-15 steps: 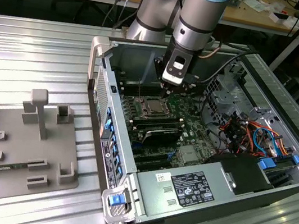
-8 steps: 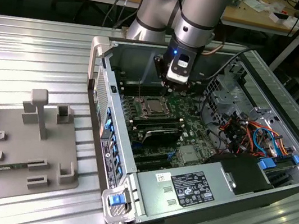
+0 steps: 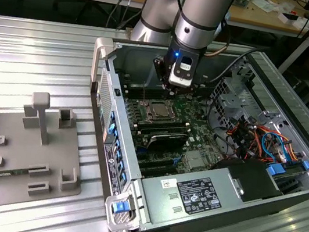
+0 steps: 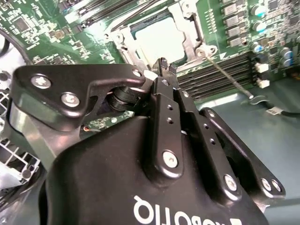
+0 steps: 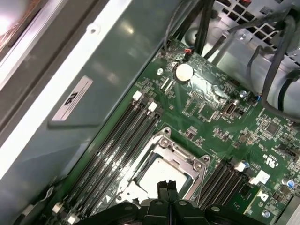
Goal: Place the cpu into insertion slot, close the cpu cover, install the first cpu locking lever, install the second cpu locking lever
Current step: 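Install the first cpu locking lever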
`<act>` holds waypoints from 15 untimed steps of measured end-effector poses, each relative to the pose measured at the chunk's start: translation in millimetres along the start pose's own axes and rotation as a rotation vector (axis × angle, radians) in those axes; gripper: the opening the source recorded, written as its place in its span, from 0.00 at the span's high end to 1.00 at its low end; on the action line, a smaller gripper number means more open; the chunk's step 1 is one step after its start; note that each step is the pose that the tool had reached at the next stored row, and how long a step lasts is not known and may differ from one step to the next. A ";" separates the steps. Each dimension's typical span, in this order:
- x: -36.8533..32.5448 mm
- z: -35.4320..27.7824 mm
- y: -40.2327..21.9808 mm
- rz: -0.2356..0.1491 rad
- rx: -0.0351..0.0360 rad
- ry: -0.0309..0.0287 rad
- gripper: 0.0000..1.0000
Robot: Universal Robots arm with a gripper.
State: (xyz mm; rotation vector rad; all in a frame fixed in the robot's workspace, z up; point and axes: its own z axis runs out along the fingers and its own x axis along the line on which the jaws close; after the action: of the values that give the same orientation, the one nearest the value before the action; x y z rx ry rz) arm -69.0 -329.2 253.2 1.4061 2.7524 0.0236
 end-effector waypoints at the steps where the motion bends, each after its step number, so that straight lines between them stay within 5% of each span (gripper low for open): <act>1: 0.7 -0.1 -1.2 -0.004 -0.0001 0.0001 0.89; 15: 7.8 -1.0 -20.3 -0.070 -0.0035 0.0036 0.89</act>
State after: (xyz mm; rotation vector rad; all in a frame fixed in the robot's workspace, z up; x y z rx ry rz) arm -90.1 -334.7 253.2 1.3087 2.8012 0.0281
